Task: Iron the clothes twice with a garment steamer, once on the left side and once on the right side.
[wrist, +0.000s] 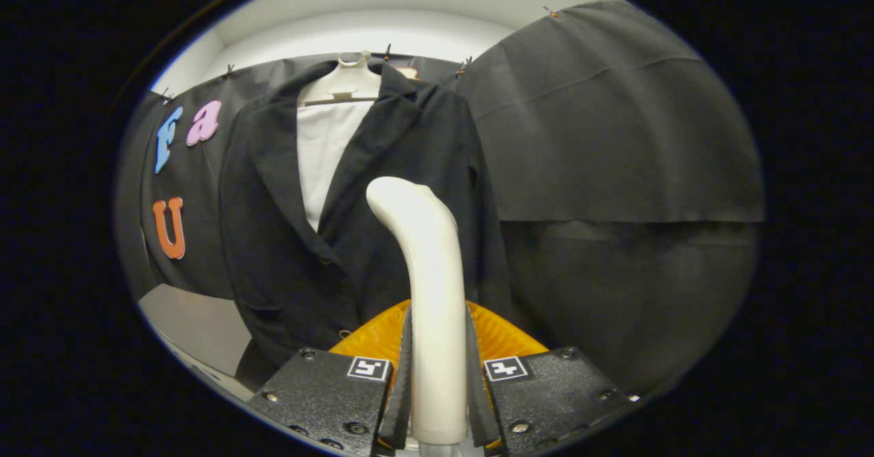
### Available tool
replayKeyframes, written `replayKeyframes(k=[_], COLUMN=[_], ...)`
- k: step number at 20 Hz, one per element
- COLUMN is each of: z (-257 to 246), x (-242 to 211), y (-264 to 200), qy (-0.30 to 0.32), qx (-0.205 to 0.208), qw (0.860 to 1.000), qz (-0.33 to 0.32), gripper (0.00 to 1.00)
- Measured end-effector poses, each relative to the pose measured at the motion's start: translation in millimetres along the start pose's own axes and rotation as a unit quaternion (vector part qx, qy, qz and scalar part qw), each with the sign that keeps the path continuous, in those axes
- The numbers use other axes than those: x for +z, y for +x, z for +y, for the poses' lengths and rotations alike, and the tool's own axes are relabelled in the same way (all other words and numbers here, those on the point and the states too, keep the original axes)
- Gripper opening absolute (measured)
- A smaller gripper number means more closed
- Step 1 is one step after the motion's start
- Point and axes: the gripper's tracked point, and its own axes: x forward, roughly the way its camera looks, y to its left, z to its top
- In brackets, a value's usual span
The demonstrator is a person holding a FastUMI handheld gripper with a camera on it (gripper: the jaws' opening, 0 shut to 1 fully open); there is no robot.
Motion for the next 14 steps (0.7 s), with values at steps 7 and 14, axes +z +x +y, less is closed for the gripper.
replayKeyframes(k=[7,14], z=[-6,-15], x=[-42,-83], y=[-4,-13], qy=[-0.004,-0.009], qx=[-0.005,-0.01], qw=[0.999,0.997], qz=[0.044,0.077], gripper=[0.37,0.37])
